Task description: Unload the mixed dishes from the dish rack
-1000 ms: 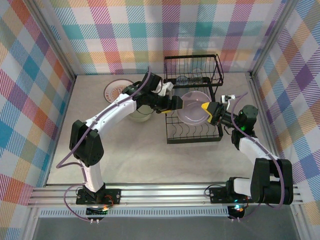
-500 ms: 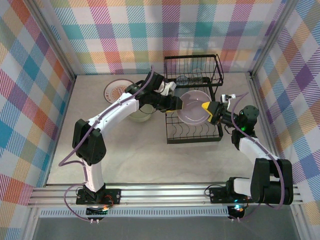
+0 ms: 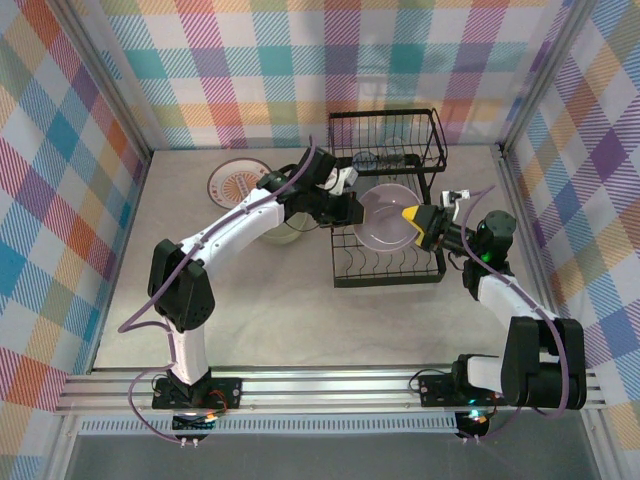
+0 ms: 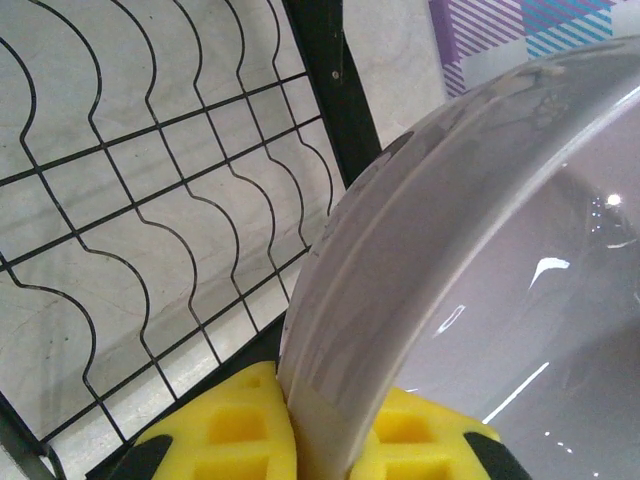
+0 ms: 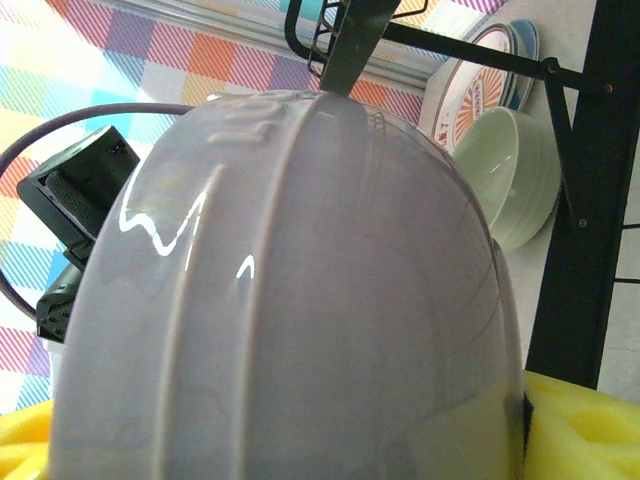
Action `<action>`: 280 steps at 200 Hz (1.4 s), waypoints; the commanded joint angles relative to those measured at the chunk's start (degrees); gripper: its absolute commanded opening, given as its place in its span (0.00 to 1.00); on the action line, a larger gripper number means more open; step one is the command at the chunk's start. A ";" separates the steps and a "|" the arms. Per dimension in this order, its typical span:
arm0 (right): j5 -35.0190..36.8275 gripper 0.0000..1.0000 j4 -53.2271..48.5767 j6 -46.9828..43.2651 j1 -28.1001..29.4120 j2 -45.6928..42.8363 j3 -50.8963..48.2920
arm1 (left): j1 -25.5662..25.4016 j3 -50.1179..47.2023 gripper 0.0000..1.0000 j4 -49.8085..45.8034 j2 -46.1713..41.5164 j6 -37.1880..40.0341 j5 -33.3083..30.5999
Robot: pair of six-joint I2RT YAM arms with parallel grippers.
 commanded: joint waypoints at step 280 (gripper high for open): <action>19.98 0.99 -53.98 -43.58 11.21 -28.01 9.22 | 15.21 -9.28 0.00 -12.87 -26.76 0.24 -11.27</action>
